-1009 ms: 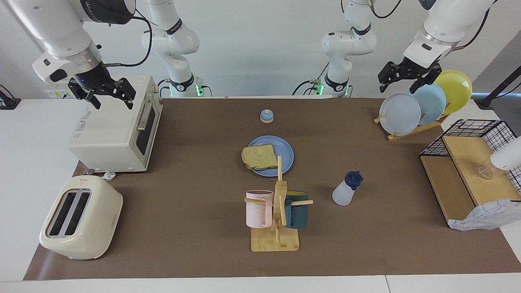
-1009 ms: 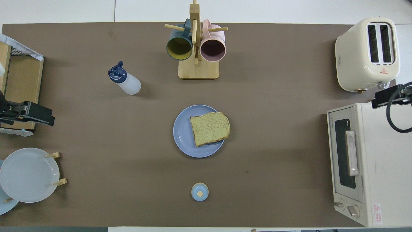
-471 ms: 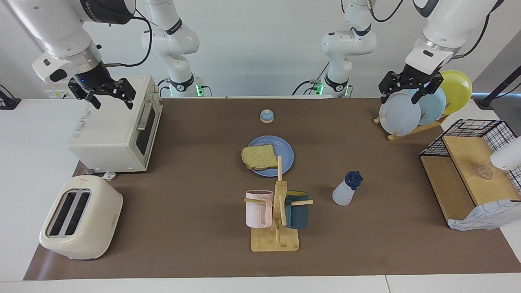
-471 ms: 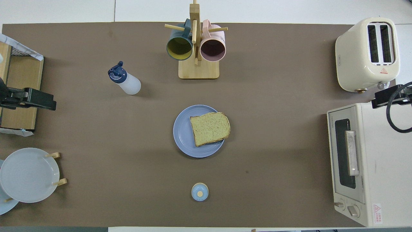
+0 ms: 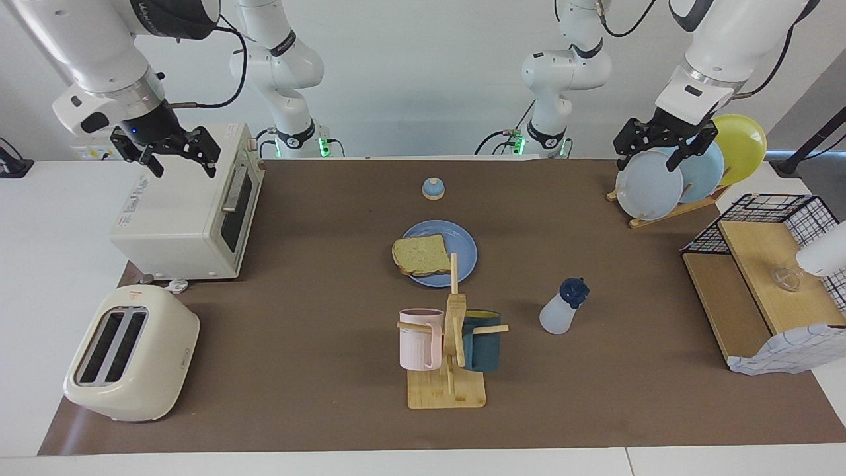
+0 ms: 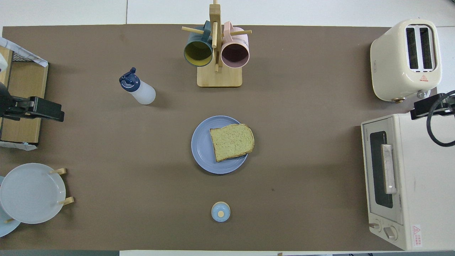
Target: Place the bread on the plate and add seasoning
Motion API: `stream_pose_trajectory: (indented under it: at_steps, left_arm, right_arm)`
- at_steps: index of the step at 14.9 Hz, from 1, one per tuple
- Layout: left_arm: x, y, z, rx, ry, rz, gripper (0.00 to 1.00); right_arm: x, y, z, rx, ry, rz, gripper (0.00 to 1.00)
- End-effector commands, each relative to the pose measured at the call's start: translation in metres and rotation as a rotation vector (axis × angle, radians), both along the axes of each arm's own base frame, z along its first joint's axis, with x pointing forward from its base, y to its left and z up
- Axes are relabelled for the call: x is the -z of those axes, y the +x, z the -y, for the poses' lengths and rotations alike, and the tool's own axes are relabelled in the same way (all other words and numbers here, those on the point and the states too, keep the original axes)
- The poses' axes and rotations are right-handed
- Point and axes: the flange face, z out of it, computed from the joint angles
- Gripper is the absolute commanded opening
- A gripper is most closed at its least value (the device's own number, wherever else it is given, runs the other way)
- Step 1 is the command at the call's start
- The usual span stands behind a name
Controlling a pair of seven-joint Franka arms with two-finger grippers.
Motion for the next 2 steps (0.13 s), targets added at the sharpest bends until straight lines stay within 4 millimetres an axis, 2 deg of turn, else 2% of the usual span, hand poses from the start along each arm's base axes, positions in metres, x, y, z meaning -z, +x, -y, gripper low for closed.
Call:
stream_pose_trajectory:
  at_steps: [1,2]
  left_arm:
    - [0.0002,0.0012,0.0027,-0.013,-0.005,0.01,1.0]
    - [-0.0006,0.0007,0.0027,-0.013,-0.005,0.011,1.0]
  right_arm:
    - [-0.0001,-0.0063,0.0029,-0.006,0.002,0.009,1.0]
    - [-0.0001,-0.0062,0.0021,-0.008,0.002,0.009,1.0]
